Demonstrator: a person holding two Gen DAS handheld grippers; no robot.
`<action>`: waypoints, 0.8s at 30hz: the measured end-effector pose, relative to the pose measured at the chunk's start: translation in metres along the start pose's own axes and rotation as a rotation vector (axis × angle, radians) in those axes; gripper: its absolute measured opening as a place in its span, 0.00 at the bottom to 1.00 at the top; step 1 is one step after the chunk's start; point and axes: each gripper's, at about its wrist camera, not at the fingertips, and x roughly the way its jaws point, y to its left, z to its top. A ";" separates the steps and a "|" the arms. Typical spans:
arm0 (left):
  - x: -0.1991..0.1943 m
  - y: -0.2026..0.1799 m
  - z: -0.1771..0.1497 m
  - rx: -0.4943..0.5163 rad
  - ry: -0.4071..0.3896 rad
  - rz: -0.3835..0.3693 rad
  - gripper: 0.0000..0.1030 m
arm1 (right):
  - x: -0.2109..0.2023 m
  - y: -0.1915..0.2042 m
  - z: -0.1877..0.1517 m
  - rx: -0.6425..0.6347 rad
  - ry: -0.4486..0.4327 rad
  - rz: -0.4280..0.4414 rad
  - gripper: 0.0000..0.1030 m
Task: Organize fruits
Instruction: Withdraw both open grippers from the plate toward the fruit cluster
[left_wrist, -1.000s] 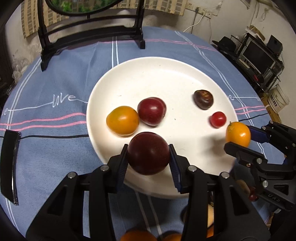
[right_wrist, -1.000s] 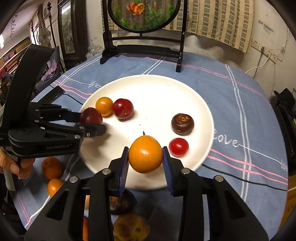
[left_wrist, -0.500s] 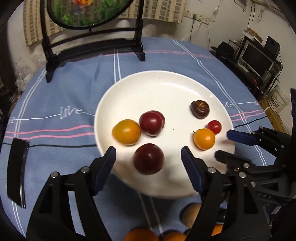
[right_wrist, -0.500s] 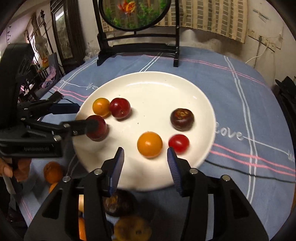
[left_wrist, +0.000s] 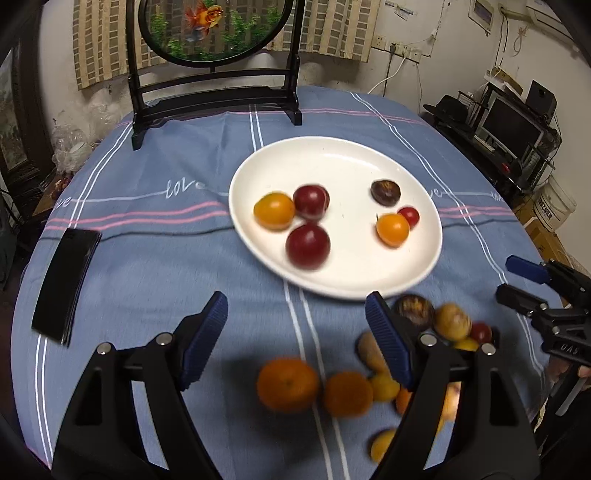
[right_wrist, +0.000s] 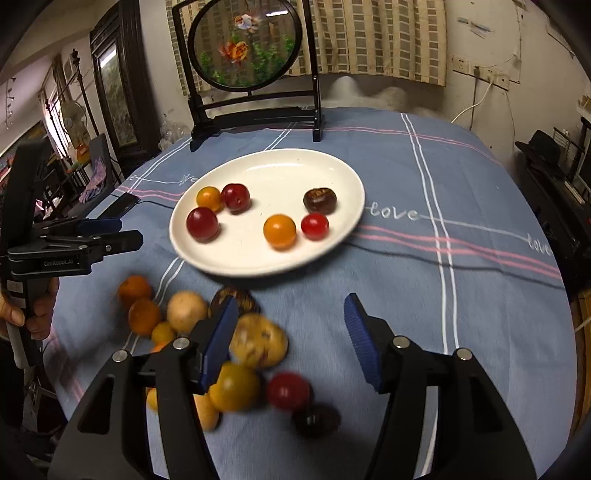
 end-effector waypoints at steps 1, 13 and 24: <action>-0.003 0.001 -0.005 -0.001 0.000 0.000 0.77 | -0.004 0.000 -0.004 0.002 -0.002 0.000 0.59; -0.028 0.017 -0.055 -0.065 0.000 -0.005 0.80 | -0.025 0.003 -0.053 0.050 0.013 0.010 0.59; -0.028 0.002 -0.077 -0.047 0.023 -0.031 0.80 | -0.023 0.013 -0.076 0.050 0.047 0.026 0.59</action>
